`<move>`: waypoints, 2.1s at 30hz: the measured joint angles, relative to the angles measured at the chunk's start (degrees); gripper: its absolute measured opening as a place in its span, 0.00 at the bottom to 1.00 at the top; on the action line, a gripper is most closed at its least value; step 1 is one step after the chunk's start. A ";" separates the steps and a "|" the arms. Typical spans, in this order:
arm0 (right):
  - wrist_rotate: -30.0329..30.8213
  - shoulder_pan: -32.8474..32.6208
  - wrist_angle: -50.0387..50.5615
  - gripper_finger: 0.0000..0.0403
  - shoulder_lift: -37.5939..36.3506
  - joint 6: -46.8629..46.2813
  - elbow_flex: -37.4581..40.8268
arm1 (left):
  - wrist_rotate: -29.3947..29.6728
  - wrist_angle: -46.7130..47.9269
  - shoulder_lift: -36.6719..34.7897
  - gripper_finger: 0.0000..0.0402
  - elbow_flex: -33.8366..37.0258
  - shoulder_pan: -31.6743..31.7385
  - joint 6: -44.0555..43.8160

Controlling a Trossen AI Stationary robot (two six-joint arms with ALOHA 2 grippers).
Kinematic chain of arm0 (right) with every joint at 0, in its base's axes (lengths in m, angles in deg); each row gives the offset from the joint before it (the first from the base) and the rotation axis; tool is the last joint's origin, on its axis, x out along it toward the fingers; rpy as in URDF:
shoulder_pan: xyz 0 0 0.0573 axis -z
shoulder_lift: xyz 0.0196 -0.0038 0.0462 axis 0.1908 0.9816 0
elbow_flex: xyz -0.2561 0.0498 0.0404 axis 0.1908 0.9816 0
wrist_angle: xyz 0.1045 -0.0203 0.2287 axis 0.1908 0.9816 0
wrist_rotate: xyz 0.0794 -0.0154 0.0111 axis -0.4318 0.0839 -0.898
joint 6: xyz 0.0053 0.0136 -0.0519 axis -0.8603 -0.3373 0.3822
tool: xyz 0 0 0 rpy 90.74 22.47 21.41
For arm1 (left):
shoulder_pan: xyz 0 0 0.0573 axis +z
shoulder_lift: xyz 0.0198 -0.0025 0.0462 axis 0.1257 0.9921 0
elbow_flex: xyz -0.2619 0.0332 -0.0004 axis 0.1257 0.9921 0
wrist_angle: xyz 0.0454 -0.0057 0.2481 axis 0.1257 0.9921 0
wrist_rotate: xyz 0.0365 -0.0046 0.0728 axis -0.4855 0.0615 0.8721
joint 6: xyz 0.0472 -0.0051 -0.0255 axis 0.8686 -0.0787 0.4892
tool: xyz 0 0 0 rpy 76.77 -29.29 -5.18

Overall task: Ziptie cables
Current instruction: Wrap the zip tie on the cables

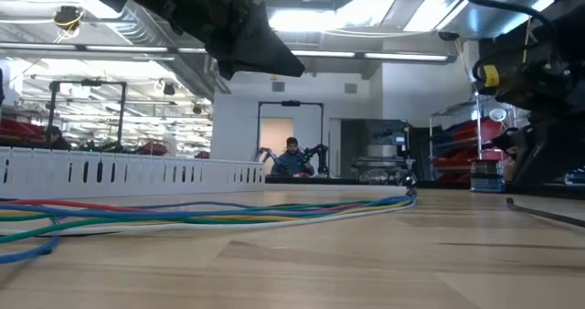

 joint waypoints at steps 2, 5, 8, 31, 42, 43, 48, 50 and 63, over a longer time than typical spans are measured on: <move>-0.04 0.00 -3.20 0.15 3.07 1.13 0.02 | 0.00 0.07 0.00 0.00 0.00 0.00 0.23; -1.47 0.04 -6.45 0.24 6.50 3.49 0.00 | 0.00 0.09 0.00 0.00 0.00 0.00 0.45; -1.61 0.04 -7.89 0.29 9.62 3.96 -0.07 | 0.00 0.38 -0.02 0.00 0.00 0.00 0.41; -2.07 0.04 -16.93 0.00 32.34 12.57 -13.34 | -0.02 1.60 4.31 0.00 0.04 -2.02 -5.15; -2.62 0.04 -13.48 0.03 43.01 12.63 -27.78 | -2.84 -6.78 9.86 0.00 0.04 -2.51 -4.25; -2.60 0.04 -12.21 0.04 42.95 12.59 -28.83 | -2.85 -6.78 9.86 0.00 0.04 -2.31 -4.50; -1.78 0.02 -1.71 0.16 39.27 9.92 -33.76 | -5.83 -5.61 9.86 0.06 -1.30 -0.27 -4.41; -2.39 -0.02 3.79 0.21 36.68 7.96 -34.63 | -7.76 -4.07 9.86 0.12 -3.04 0.55 -3.68; 9.69 -12.36 9.99 0.34 14.98 -7.18 -22.56 | -8.67 1.82 22.88 0.39 -20.06 1.01 3.05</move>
